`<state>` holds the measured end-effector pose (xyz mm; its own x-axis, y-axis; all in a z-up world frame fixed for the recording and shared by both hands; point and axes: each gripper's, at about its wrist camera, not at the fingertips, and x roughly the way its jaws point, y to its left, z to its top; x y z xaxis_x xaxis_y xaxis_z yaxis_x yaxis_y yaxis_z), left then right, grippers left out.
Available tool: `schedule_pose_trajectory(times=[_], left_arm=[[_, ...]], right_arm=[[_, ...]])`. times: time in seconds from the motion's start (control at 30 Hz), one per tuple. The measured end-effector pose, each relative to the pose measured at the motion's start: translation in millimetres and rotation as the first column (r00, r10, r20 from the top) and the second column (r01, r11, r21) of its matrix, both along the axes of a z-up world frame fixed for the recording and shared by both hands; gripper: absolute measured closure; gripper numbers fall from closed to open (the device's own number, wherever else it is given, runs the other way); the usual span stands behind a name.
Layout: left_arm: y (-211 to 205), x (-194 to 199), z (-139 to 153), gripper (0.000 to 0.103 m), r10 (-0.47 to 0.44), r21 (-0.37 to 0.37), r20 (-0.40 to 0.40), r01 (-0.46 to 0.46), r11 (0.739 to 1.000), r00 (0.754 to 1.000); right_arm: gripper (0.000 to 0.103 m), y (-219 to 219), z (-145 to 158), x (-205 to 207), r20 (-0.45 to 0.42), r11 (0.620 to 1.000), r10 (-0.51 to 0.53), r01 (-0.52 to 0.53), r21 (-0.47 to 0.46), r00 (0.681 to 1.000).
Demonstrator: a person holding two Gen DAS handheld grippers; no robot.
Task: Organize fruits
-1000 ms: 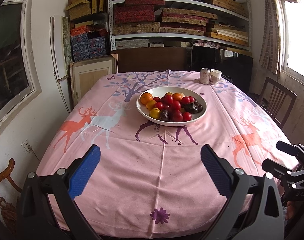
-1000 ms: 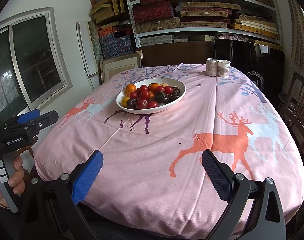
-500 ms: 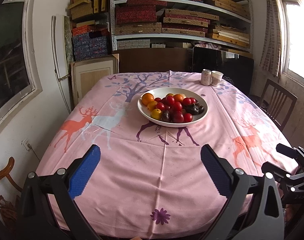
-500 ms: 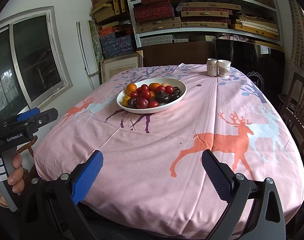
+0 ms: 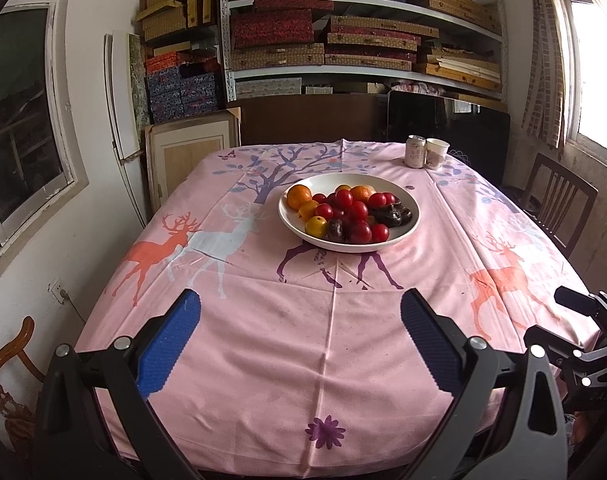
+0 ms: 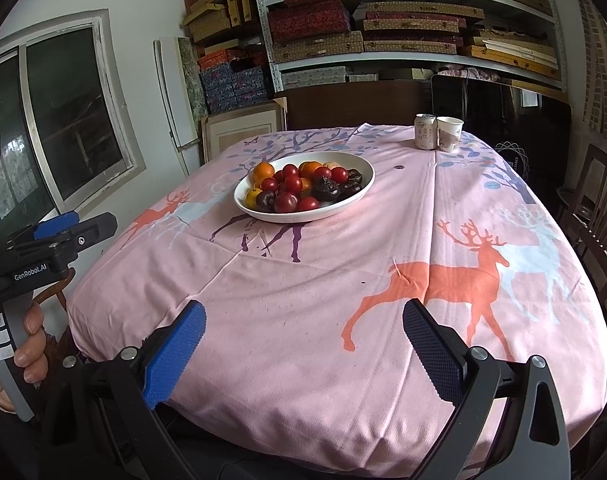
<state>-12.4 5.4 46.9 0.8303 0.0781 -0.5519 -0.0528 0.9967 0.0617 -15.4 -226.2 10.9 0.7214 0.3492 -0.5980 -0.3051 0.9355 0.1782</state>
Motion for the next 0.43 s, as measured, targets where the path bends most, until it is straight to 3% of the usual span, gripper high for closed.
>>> schedule_pose_trajectory(times=[0.1, 0.43], left_arm=[[-0.1, -2.8, 0.9, 0.005, 0.017, 0.023, 0.034, -0.018, 1.0, 0.999], [4.2, 0.8, 0.5, 0.005, -0.002, -0.023, -0.003, 0.002, 1.0, 1.0]], right_arm=[[0.003, -0.5, -0.2, -0.1, 0.001, 1.0, -0.003, 0.003, 0.001, 1.0], [0.003, -1.7, 1.2, 2.6, 0.002, 1.0, -0.001, 0.001, -0.003, 1.0]])
